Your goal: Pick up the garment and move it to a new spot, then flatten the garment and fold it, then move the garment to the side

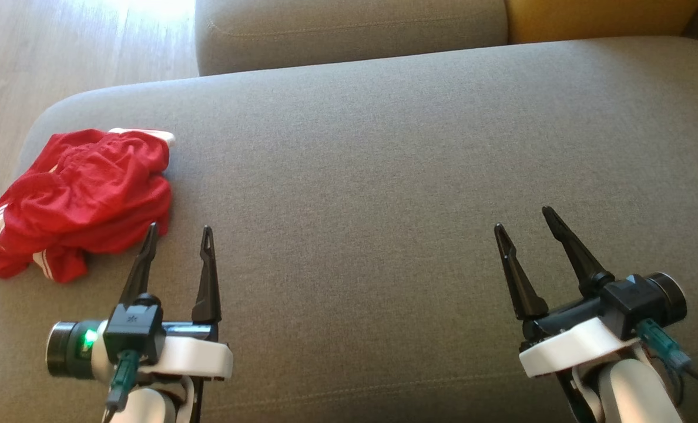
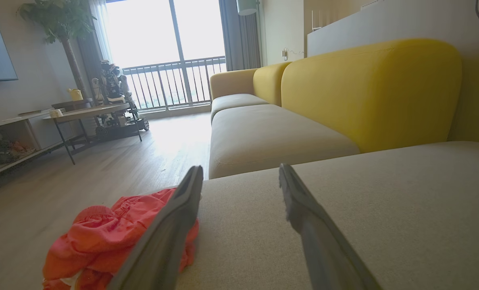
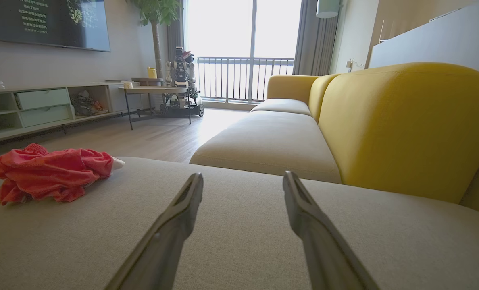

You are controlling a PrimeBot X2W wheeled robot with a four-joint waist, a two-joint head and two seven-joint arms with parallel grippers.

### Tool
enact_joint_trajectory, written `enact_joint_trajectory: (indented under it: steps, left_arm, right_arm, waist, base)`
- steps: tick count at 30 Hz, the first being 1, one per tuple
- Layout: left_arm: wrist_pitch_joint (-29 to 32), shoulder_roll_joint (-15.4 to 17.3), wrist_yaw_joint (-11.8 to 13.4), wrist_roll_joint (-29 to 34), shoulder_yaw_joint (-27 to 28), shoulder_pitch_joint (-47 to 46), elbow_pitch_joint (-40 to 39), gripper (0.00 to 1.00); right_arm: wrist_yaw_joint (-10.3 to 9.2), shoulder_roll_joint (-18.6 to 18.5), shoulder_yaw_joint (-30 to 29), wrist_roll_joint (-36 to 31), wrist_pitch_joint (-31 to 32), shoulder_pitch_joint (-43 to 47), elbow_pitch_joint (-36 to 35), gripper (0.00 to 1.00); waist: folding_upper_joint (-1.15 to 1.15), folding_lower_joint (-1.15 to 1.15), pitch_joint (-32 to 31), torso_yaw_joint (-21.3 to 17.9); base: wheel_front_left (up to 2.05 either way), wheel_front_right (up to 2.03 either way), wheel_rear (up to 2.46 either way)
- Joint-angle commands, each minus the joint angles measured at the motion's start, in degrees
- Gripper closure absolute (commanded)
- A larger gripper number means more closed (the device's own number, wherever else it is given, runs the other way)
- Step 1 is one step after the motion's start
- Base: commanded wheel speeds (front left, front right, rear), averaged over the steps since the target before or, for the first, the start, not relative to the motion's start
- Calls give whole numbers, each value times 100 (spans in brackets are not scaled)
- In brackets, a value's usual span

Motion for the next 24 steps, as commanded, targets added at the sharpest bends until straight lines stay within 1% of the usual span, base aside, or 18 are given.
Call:
enact_joint_trajectory:
  steps: [1, 13, 19, 24]
  left_arm:
    - [-70, 91, 39, 9, 200, -165, -193, 0]
    - [-70, 87, 34, 20, 205, -184, -169, 0]
    - [-70, 74, 59, 23, 207, -174, -166, 0]
    - [-70, 54, 86, 14, 208, -159, -172, 0]
  right_arm:
    - [-1, -66, 134, -18, -52, -285, -198, 0]
    - [-1, -66, 130, -6, -52, -271, -228, 0]
    - [-1, -66, 123, -27, -52, -247, -228, 0]
    - [-1, -66, 128, -14, -52, -231, -245, 0]
  waist:
    - [0, 0, 1, 0]
    - [0, 0, 40, 101]
    - [0, 0, 13, 255]
    - [0, 0, -21, 484]
  base:
    - [0, 0, 0]
    - [0, 0, 0]
    - [0, 0, 0]
    - [0, 0, 0]
